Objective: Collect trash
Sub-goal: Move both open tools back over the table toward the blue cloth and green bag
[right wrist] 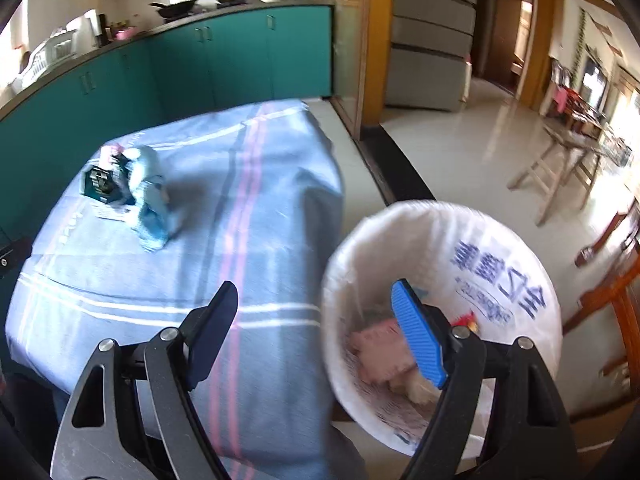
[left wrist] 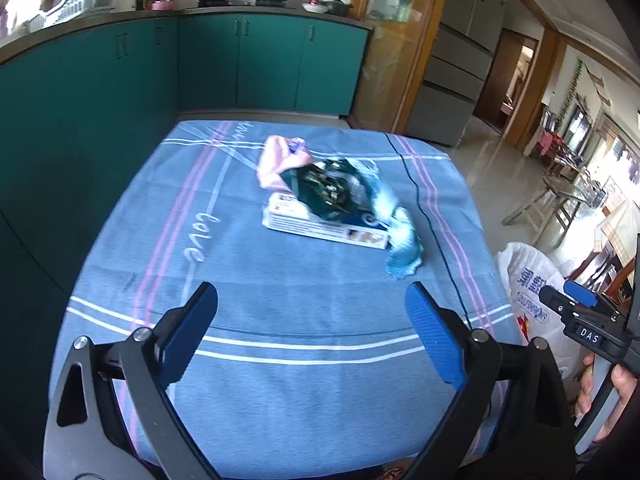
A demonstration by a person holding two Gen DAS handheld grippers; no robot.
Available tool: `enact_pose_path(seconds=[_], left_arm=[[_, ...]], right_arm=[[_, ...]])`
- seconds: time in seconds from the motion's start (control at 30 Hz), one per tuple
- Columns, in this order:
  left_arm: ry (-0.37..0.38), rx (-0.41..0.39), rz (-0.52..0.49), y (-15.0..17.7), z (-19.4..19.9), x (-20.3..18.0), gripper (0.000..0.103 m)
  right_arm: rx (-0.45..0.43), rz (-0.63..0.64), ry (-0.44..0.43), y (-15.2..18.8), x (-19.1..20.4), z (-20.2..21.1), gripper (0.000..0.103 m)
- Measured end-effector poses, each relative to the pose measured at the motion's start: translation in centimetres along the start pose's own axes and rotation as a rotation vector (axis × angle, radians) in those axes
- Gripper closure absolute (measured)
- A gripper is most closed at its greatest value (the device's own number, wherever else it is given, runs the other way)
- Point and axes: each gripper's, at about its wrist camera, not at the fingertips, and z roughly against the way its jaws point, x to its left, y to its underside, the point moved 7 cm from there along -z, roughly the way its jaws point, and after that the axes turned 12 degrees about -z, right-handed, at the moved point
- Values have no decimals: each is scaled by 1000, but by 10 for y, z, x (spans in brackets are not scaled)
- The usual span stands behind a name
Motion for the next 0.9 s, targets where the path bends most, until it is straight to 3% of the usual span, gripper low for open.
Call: enact_pose_path(seconds=[0.2, 0.5, 0.9], left_arm=[[-13, 1, 24, 0, 2, 17, 8], [-8, 8, 18, -16, -9, 22, 8], [-55, 34, 45, -17, -23, 56, 8]], right_arm=[[-9, 51, -34, -2, 25, 3, 25], [-10, 19, -19, -15, 18, -1, 25], [17, 102, -138, -33, 92, -29, 25]])
